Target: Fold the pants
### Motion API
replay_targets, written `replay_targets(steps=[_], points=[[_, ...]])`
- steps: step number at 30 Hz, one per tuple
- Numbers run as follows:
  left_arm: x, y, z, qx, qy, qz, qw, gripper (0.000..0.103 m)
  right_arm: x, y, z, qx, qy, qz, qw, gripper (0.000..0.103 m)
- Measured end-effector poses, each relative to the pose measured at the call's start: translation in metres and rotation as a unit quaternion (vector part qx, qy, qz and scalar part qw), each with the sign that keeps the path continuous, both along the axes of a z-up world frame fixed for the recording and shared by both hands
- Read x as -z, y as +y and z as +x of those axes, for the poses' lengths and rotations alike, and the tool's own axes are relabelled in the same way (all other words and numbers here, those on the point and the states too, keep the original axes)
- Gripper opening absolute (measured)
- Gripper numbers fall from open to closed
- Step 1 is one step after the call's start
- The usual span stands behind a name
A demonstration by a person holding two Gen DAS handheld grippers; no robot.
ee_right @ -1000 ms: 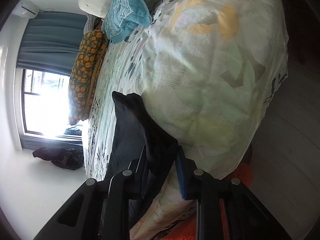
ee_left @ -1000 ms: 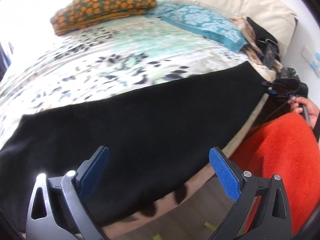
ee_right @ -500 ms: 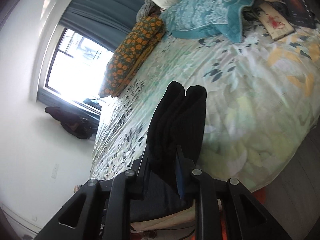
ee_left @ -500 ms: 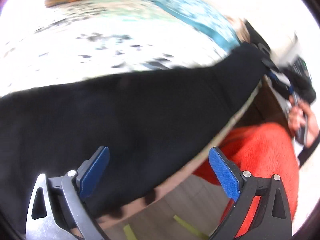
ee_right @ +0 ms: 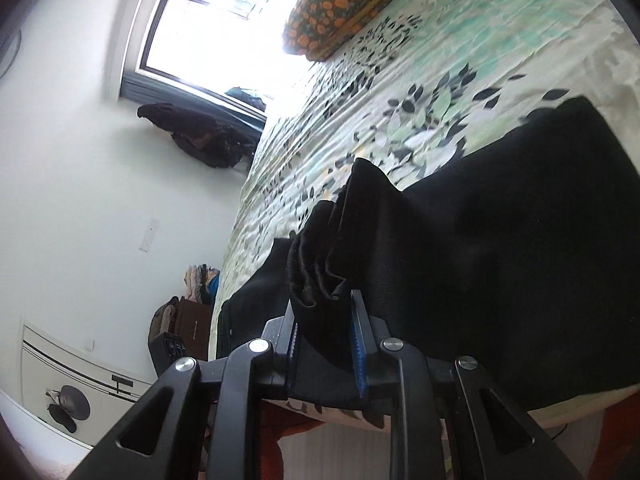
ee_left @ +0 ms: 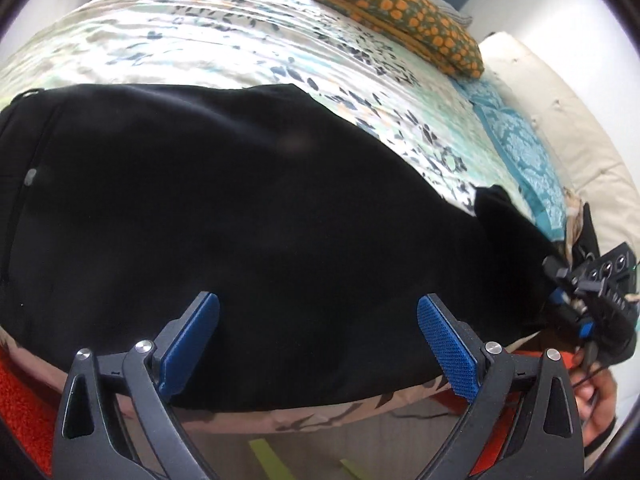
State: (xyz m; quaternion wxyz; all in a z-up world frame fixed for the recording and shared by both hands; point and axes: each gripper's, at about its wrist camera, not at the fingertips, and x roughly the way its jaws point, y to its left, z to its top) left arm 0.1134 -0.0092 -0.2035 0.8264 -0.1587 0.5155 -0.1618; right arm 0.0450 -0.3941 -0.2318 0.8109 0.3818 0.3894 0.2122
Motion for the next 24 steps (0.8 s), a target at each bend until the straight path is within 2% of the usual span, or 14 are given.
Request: replay_targets(steps=[6,10,11,12,13,14,15,16,17,20,23,24], points=[[0.000,0.015,0.011,-0.029,-0.003,-0.021,0.9994,0.100,0.016,0.092,0.019,-0.069,0.005,-0.061,0.996,0.022],[0.003,0.020,0.013,-0.046,0.004,-0.037,0.9983,0.100,0.032,0.121,0.021,-0.095,0.009,-0.106,0.990,0.023],[0.003,0.020,0.013,-0.047,0.005,-0.035,0.9982,0.100,0.035,0.127,0.021,-0.100,0.010,-0.126,0.987,0.028],[0.002,0.020,0.012,-0.048,0.004,-0.033,0.9983,0.100,0.037,0.133,0.020,-0.105,0.011,-0.152,0.983,0.028],[-0.001,0.020,0.008,-0.047,0.001,-0.031,0.9984,0.100,0.038,0.136,0.019,-0.109,0.012,-0.178,0.978,0.039],[-0.005,0.018,0.006,-0.044,-0.003,-0.029,0.9986,0.100,0.037,0.140,0.018,-0.116,0.013,-0.193,0.974,0.054],[-0.010,0.016,0.003,-0.039,-0.011,-0.027,0.9988,0.100,0.033,0.140,0.016,-0.124,0.012,-0.199,0.972,0.062],[-0.016,0.010,0.001,-0.029,-0.022,-0.024,0.9990,0.100,0.027,0.140,0.012,-0.130,0.010,-0.203,0.970,0.074],[-0.023,0.002,-0.001,-0.015,-0.036,-0.019,0.9991,0.100,0.019,0.139,0.005,-0.138,0.005,-0.210,0.968,0.078],[-0.042,-0.034,-0.009,0.052,-0.073,-0.003,0.9960,0.100,-0.008,0.127,-0.022,-0.154,-0.021,-0.248,0.956,0.079],[-0.041,-0.071,-0.015,0.111,-0.078,0.008,0.9907,0.099,-0.028,0.097,-0.053,-0.112,-0.051,-0.278,0.953,0.083],[-0.036,-0.080,-0.016,0.120,-0.073,0.012,0.9900,0.095,-0.033,0.085,-0.060,-0.091,-0.055,-0.281,0.954,0.083]])
